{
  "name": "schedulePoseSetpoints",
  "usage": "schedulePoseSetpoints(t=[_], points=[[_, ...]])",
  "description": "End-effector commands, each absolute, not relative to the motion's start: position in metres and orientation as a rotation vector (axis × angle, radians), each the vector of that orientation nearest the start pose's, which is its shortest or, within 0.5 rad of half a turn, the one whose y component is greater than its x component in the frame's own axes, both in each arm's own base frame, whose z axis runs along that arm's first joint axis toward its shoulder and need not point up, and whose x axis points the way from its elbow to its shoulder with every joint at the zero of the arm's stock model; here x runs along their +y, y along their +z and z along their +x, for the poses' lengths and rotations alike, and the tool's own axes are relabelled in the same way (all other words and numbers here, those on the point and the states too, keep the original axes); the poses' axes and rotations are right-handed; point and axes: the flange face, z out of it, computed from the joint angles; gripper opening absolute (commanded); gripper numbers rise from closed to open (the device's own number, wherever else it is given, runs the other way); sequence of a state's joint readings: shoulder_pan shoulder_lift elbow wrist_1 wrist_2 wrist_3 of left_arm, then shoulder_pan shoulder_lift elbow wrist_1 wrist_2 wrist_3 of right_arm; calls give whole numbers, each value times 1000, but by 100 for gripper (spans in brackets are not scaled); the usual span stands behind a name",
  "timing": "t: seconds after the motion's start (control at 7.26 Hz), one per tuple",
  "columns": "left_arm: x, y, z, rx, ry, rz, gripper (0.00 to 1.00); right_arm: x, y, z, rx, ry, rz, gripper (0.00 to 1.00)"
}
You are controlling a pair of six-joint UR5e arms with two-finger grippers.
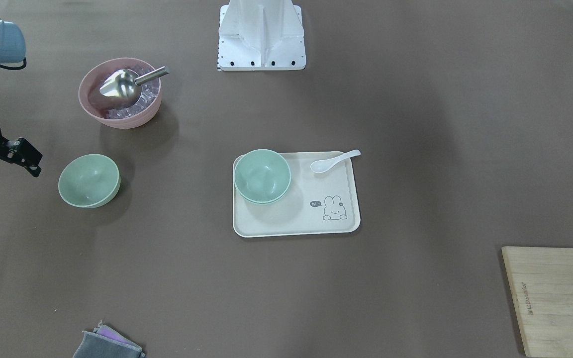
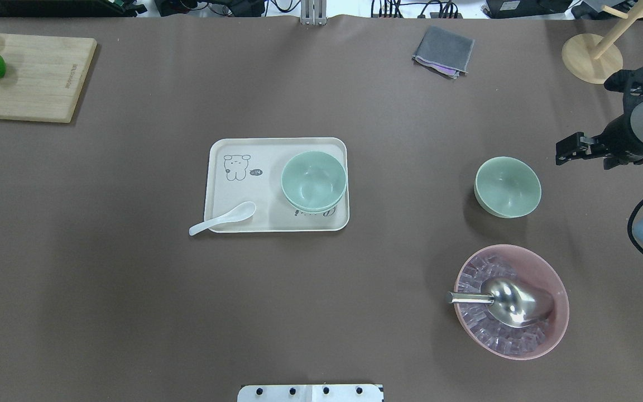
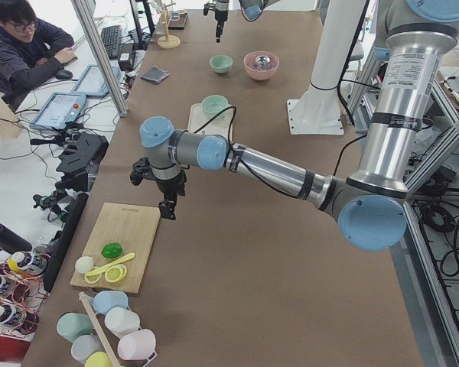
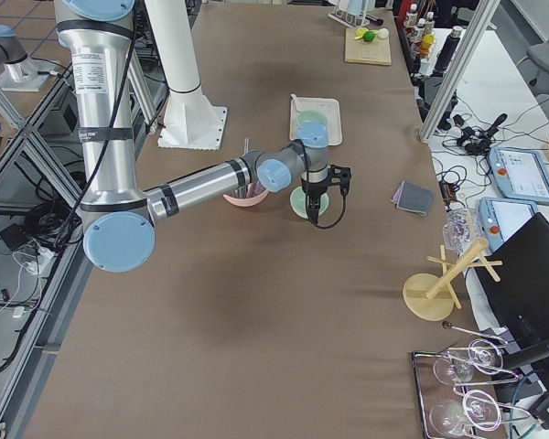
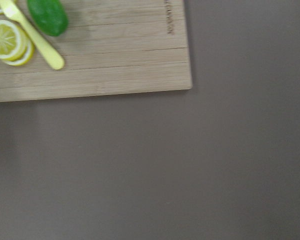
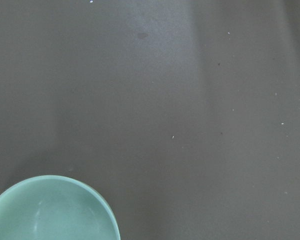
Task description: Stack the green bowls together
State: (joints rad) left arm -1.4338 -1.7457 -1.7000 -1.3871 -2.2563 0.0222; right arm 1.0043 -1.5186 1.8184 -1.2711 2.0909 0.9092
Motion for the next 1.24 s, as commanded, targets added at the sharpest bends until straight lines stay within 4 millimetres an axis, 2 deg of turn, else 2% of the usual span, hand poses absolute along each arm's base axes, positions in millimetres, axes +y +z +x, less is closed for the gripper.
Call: schedulePoseSetpoints(t=[0.0, 0.14, 0.28, 0.41, 0.69, 0.83, 0.96, 1.1], points=[[-558, 538, 0, 677, 210, 76, 98, -480, 498, -246, -792, 211, 88, 96], [-558, 538, 0, 676, 210, 76, 98, -473, 500, -271, -761, 219, 96, 90], [-558, 538, 0, 676, 208, 77, 98, -469, 497, -281, -760, 240, 91, 80], [-554, 542, 0, 679, 208, 70, 98, -465, 498, -279, -758, 240, 89, 66], [-551, 542, 1, 682, 211, 74, 98, -458, 506, -279, -748, 237, 77, 53], [-545, 545, 0, 682, 210, 71, 98, -456, 507, -281, -747, 234, 75, 43], [-545, 544, 0, 682, 210, 72, 98, -456, 507, -281, -747, 234, 75, 36], [-544, 545, 0, 680, 210, 71, 98, -456, 506, -283, -749, 232, 73, 35]])
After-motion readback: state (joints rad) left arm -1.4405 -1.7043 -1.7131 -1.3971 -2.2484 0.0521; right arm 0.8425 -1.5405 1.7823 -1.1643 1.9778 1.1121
